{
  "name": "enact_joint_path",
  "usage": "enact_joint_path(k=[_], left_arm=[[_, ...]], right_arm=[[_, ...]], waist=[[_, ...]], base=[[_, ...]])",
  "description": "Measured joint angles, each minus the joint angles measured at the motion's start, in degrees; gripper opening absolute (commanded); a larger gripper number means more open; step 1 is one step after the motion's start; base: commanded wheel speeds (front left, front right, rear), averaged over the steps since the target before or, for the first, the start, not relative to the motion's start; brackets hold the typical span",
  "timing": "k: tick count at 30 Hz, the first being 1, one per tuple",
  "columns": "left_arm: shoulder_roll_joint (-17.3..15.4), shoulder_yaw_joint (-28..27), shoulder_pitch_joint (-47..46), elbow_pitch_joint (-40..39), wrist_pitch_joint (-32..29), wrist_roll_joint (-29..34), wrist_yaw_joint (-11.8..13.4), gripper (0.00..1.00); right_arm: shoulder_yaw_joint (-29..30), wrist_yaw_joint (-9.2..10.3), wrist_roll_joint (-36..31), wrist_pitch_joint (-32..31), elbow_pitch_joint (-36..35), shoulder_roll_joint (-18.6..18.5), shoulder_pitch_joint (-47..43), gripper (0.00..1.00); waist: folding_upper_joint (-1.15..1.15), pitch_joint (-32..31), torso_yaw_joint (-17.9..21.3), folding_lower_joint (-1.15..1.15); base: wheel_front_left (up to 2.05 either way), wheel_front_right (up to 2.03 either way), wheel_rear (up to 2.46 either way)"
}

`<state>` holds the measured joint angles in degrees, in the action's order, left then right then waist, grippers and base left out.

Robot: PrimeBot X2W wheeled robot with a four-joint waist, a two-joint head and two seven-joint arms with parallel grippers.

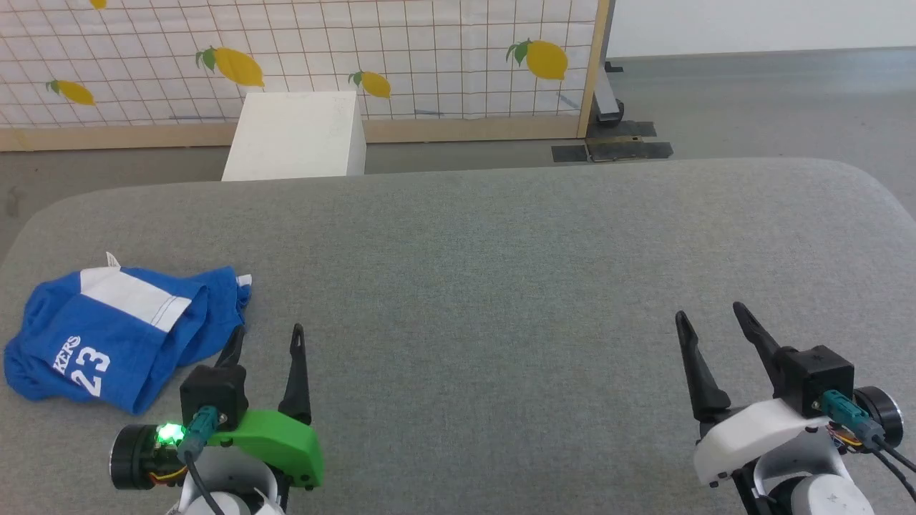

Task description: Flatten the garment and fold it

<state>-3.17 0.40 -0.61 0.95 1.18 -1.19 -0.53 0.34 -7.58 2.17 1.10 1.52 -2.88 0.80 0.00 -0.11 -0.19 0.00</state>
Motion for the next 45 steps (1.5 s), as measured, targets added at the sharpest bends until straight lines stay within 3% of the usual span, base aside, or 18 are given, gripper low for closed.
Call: enact_joint_path(k=[16, 45], left_arm=[[0.00, -0.25, 0.00, 0.85, 1.81, -0.86, -0.51, 1.00], [0.00, -1.66, 0.64, 2.37, 5.52, -3.03, -1.43, 1.00]], right_arm=[[0.16, 0.00, 2.12, 1.82, 1.87, 0.00, -0.05, 1.00], [-1.55, 0.00, 5.49, 5.49, 6.39, 0.01, -0.79, 1.00]], waist=[[0.00, -0.27, -2.33, 0.00], [0.00, -0.37, -13.61, 0.00]], base=[[0.00, 0.00, 0.00], [0.00, 0.00, 0.00]])
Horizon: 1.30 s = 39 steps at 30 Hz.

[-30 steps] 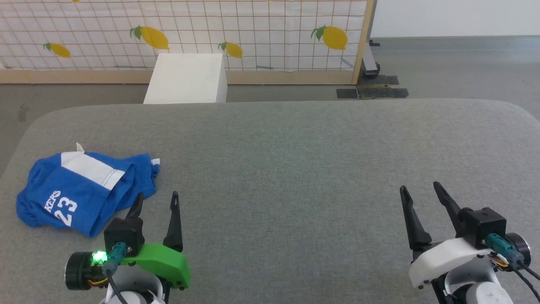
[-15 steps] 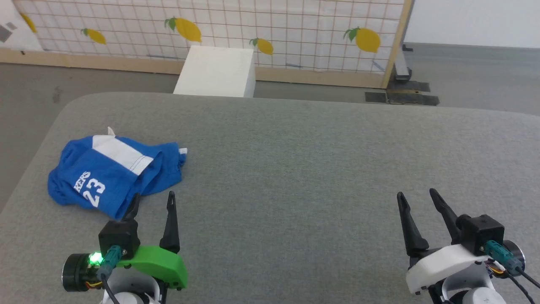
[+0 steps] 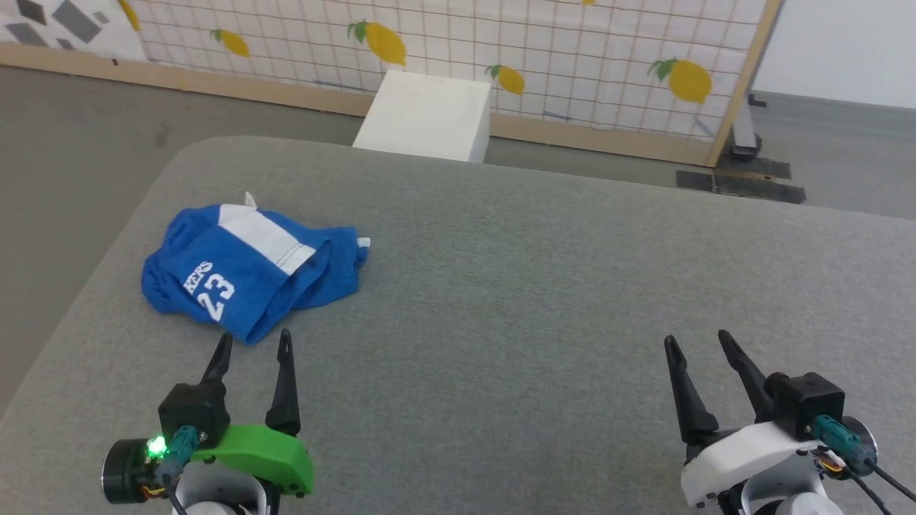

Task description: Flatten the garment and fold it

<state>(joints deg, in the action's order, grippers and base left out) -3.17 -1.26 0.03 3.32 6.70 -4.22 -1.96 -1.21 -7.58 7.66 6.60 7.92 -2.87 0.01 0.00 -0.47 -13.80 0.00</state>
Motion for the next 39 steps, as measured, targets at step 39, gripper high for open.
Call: enact_joint_path(k=[39], left_arm=[[0.00, -1.64, 0.85, 1.78, 4.58, -1.37, -0.51, 1.00]], right_arm=[[-1.85, 0.00, 3.08, 4.59, 5.10, 0.00, 0.01, 1.00]], waist=[[0.00, -0.22, -11.91, 0.00]], base=[[0.00, 0.00, 0.00]])
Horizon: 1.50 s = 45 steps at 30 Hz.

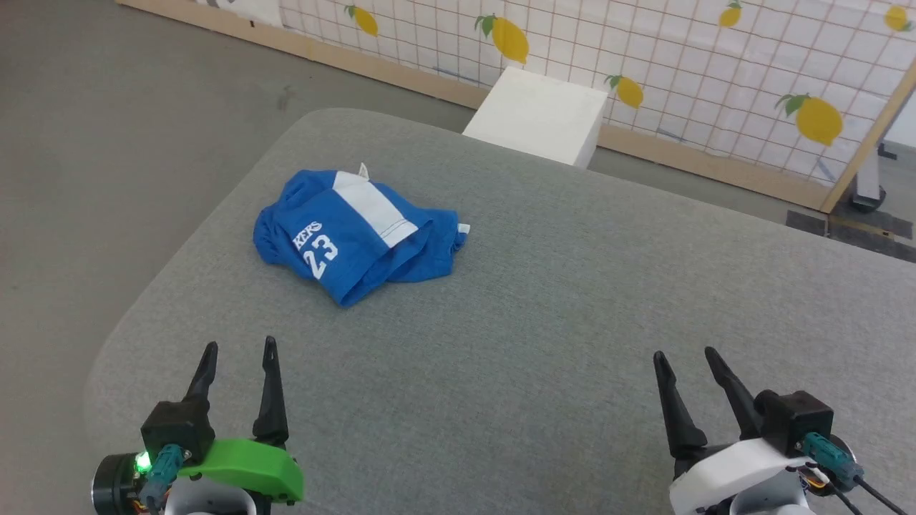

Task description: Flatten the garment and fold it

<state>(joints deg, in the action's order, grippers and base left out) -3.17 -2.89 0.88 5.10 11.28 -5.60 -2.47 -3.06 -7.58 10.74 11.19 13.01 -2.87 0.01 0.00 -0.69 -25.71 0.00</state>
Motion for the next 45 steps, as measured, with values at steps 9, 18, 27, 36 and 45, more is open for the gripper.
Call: enact_joint_path(k=[9, 18, 27, 36, 45], left_arm=[[0.00, -0.54, 0.31, 0.36, 0.99, 0.03, 0.01, 1.00], [0.00, -0.80, 0.32, 0.88, 2.03, -0.04, 0.00, 1.00], [0.00, -1.52, 0.27, 1.99, 3.15, -0.54, -1.08, 1.00], [-1.88, -1.85, -7.63, 5.36, 3.49, -3.58, -3.54, 1.00], [-9.05, -0.31, -27.09, 20.26, -2.14, -14.51, -4.60, 1.00]], right_arm=[[-0.45, 0.00, 0.87, 1.02, 1.12, 0.01, 0.00, 1.00], [-0.96, 0.00, 1.49, 2.15, 2.42, 0.01, 0.01, 1.00], [-1.58, 0.00, 2.03, 3.08, 3.60, 0.02, 0.31, 1.00], [-0.33, 0.00, 0.88, 3.47, 3.61, 0.03, 2.55, 1.00], [1.15, 0.00, -3.60, 2.13, 1.44, 0.05, 6.88, 1.00]], waist=[[0.00, -0.08, -2.01, 0.00], [0.00, 0.03, -3.96, 0.00], [0.00, 0.77, -4.79, 0.00], [0.00, 2.88, -2.46, 0.00], [0.00, 8.25, 2.93, 0.00]], base=[[0.00, 0.00, 0.00], [0.00, 0.00, 0.00], [0.00, 0.00, 0.00], [0.00, 0.00, 0.00], [0.00, 0.00, 0.00]])
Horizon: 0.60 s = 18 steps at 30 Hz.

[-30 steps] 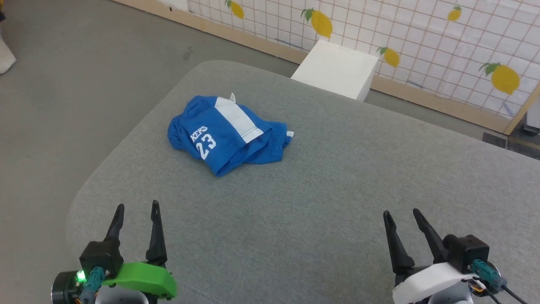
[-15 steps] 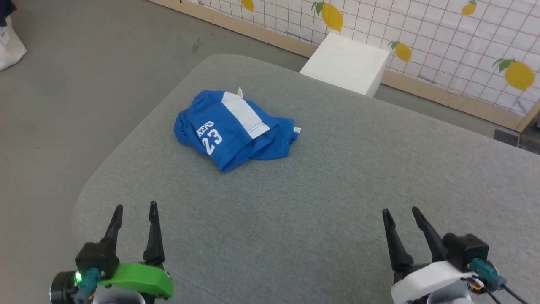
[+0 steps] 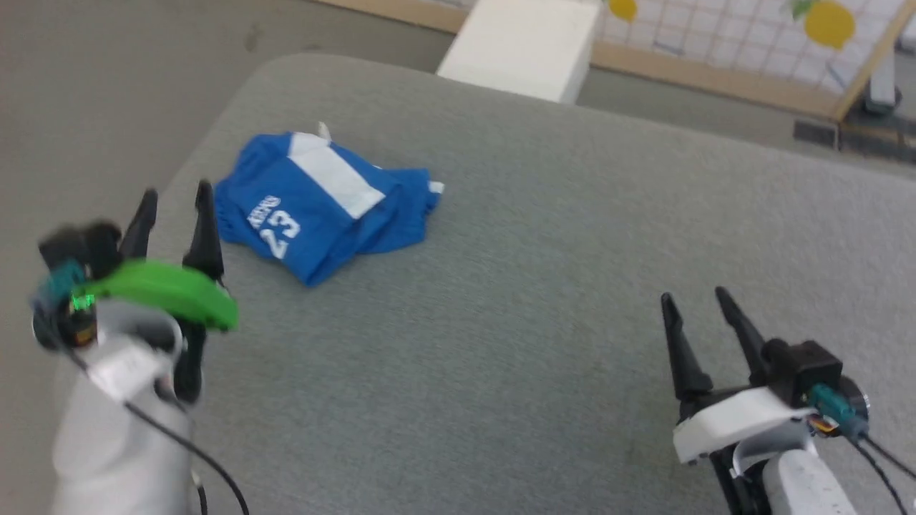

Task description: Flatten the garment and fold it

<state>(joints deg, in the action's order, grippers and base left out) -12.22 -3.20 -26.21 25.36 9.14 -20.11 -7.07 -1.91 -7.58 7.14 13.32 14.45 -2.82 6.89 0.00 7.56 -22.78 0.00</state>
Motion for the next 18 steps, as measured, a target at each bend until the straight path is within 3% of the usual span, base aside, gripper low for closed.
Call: enact_joint_path(k=[7, 18], left_arm=[[-5.46, 5.76, -10.07, 10.77, -9.20, -11.91, -0.01, 1.00], [-10.00, 15.18, -14.67, 21.05, -23.21, -21.01, -0.02, 1.00]], right_arm=[[2.26, 0.00, -1.72, -1.46, -3.18, 0.00, 0.23, 1.00], [1.80, 0.00, -3.01, -2.74, -6.12, -0.01, 0.24, 1.00]], waist=[[0.00, 6.15, 4.40, 0.00], [0.00, 14.78, 9.48, -0.01]], base=[[0.00, 0.00, 0.00], [0.00, 0.00, 0.00]])
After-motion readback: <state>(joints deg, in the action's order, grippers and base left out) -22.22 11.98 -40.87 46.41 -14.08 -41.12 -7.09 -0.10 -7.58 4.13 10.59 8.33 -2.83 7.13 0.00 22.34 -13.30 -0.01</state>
